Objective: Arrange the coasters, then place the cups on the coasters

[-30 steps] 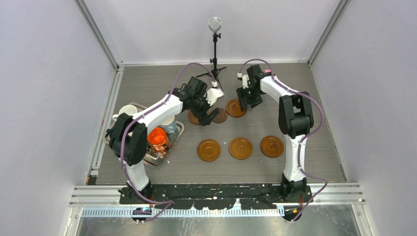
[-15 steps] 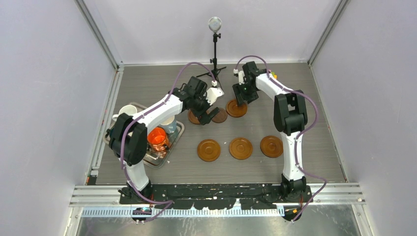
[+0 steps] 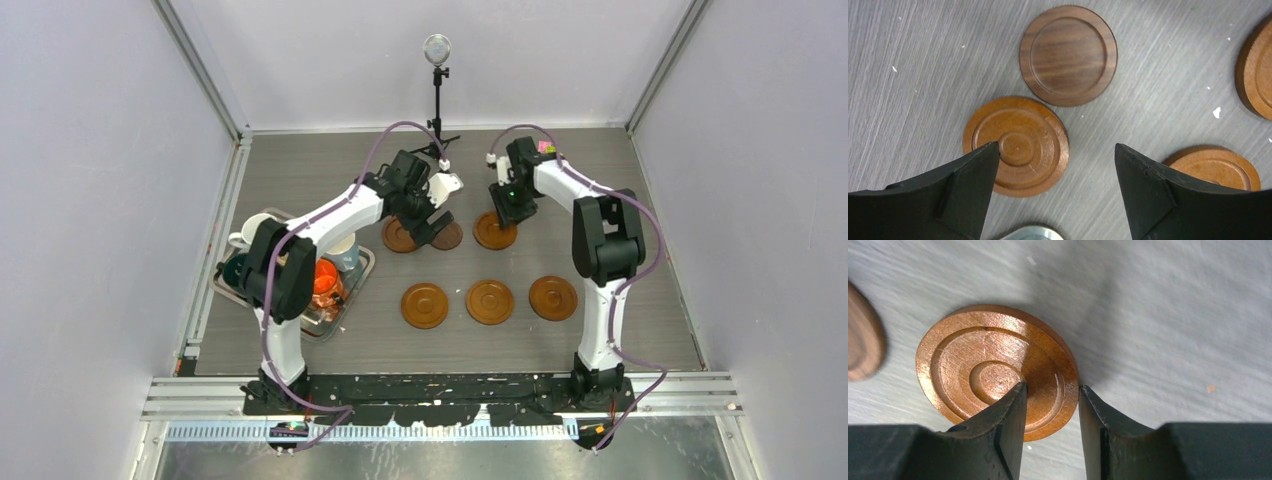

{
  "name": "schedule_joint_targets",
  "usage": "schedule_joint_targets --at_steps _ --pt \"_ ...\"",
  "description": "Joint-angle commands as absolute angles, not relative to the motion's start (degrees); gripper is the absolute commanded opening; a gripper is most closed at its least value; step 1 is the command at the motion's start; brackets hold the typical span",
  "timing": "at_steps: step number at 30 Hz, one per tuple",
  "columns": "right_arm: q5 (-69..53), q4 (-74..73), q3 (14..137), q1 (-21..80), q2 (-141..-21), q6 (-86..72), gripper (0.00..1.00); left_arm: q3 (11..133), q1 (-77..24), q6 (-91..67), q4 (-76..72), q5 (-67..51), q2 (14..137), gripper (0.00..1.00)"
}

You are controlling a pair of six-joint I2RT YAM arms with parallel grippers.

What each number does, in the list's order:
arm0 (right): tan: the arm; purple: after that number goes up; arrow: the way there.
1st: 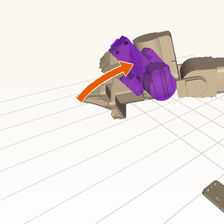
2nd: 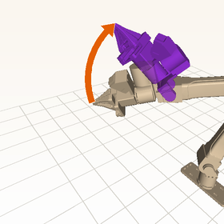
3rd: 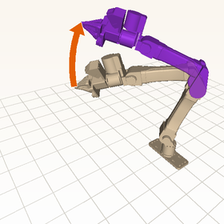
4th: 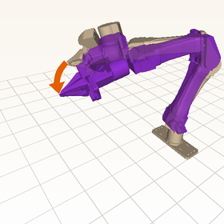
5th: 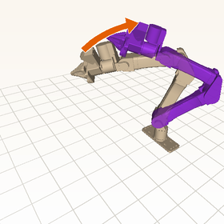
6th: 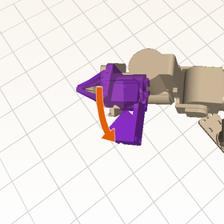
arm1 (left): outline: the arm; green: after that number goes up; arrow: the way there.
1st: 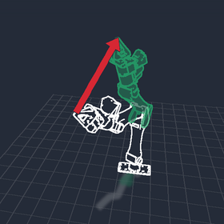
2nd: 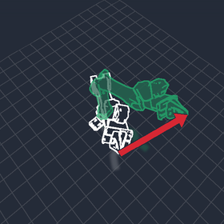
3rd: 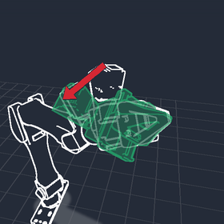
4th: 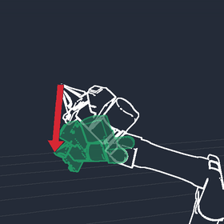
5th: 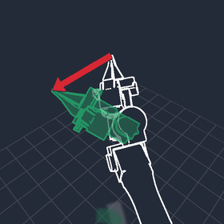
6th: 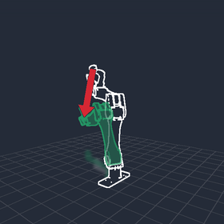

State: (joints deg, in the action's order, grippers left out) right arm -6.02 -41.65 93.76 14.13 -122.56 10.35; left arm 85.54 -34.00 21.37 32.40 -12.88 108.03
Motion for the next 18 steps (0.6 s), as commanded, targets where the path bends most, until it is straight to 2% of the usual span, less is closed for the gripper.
schedule_joint_targets --at_steps 1,11,18 --pt "-1.3 -44.4 85.3 9.4 -118.3 13.2 0.4 90.0 -34.2 20.1 29.0 -13.6 111.5 0.86" --pt "-1.0 -43.6 77.8 1.7 -113.2 14.4 0.4 97.9 -34.9 19.9 28.2 -12.9 121.9 0.82" --pt "-1.4 -44.4 78.1 -1.9 -112.7 14.7 0.4 104.8 -35.0 19.3 30.1 -12.8 128.0 0.8"
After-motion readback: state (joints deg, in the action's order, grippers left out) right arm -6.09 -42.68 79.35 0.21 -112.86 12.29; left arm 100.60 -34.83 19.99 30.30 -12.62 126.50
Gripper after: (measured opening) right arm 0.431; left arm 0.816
